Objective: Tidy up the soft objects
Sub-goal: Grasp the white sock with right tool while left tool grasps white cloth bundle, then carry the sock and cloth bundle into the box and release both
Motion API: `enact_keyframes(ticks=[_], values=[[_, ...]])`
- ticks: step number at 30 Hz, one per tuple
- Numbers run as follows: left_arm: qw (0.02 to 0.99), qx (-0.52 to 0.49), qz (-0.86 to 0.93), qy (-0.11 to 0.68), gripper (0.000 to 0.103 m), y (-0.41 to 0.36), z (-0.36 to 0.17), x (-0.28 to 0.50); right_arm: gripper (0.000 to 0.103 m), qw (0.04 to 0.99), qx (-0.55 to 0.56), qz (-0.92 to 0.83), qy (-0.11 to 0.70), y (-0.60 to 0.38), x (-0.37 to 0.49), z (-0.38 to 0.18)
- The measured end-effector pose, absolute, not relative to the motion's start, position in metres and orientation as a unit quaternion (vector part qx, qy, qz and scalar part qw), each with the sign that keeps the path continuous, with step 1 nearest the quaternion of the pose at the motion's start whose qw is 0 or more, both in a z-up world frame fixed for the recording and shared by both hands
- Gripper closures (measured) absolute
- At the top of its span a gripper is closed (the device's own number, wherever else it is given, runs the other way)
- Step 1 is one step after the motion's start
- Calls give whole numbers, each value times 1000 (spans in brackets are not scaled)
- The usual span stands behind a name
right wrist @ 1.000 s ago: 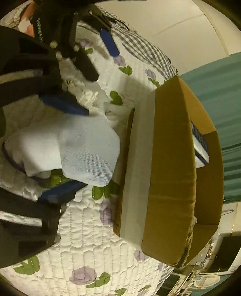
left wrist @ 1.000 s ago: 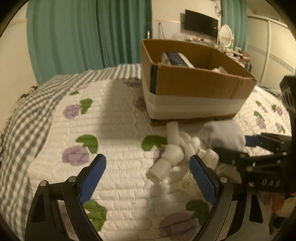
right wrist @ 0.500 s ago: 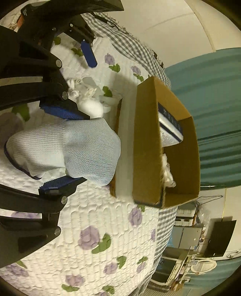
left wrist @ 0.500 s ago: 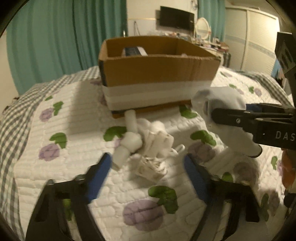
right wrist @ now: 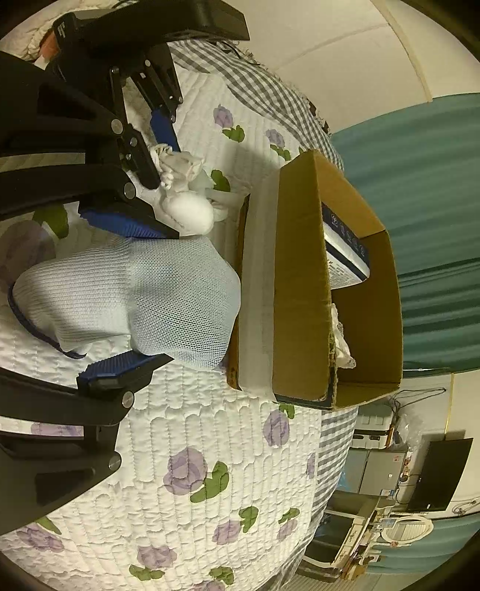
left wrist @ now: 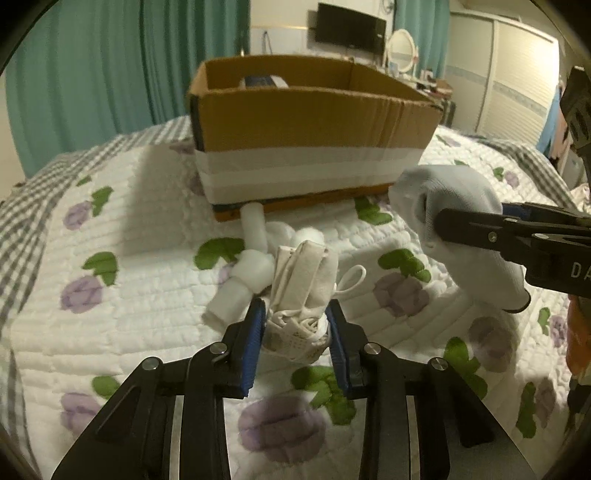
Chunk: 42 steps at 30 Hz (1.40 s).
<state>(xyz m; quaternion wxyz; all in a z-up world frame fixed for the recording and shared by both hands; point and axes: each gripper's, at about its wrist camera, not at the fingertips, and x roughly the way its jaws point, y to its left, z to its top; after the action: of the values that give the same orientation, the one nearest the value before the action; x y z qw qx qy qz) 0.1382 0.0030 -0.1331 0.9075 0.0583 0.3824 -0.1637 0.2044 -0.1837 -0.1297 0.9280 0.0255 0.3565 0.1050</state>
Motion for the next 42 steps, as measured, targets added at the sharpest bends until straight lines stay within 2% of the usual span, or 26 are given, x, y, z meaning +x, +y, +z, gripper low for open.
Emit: enact_keyframes(ticks=[7, 14, 24, 29, 34, 42], values=[[916, 50, -147, 371, 71, 16, -110, 119, 48, 934, 33, 102, 342, -188, 183, -115], [928, 29, -149, 341, 71, 20, -66, 97, 48, 943, 44, 96, 315, -190, 148, -90], [945, 55, -165, 277, 71, 8, 5, 92, 48, 964, 34, 92, 246, -190, 122, -22], [947, 59, -176, 262, 71, -6, 29, 124, 48, 973, 18, 92, 210, -192, 138, 20], [942, 53, -183, 276, 71, -27, 31, 179, 48, 979, 2, 88, 182, -195, 177, 52], [931, 69, -180, 310, 71, -58, -4, 253, 48, 974, 12, 89, 209, -210, 265, 39]])
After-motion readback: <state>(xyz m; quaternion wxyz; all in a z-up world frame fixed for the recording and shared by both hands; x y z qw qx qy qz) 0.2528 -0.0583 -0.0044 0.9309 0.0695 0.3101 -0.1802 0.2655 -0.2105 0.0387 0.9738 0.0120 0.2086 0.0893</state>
